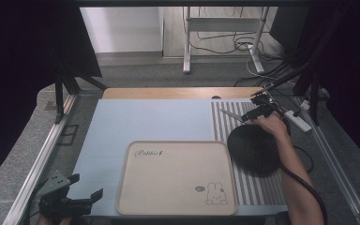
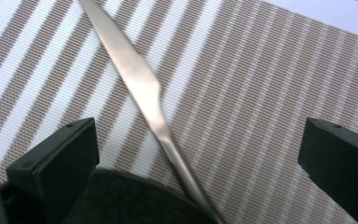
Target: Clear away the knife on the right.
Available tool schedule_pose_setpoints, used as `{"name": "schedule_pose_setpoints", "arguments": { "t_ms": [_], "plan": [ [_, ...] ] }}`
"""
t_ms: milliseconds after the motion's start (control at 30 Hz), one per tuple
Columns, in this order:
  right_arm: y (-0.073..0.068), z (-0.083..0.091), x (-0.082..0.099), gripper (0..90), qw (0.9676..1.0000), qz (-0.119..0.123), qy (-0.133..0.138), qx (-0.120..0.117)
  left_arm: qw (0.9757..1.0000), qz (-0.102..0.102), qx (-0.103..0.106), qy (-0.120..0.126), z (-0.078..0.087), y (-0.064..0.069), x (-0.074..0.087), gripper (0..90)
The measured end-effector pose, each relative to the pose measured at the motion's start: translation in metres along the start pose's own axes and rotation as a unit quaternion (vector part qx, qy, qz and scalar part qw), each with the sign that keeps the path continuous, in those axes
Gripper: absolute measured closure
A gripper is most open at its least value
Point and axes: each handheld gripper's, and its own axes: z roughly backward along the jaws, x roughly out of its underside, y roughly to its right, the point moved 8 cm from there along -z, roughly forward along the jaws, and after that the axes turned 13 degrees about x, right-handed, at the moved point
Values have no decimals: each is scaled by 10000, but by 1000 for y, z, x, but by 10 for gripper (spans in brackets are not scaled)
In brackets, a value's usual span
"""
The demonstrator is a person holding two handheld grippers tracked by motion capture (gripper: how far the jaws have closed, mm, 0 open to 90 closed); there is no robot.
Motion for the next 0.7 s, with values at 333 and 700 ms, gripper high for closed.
{"name": "schedule_pose_setpoints", "arguments": {
  "t_ms": [333, 700],
  "plan": [
    [-7, -28, 9, 69, 9992, 44, -347, 190, 10000, -17, 3, 13, 1, 0, 0, 0],
    [26, -17, 25, 601, 9996, 89, -266, -94, 10000, -31, -6, 6, 1, 1, 1, 0]
  ]
}}
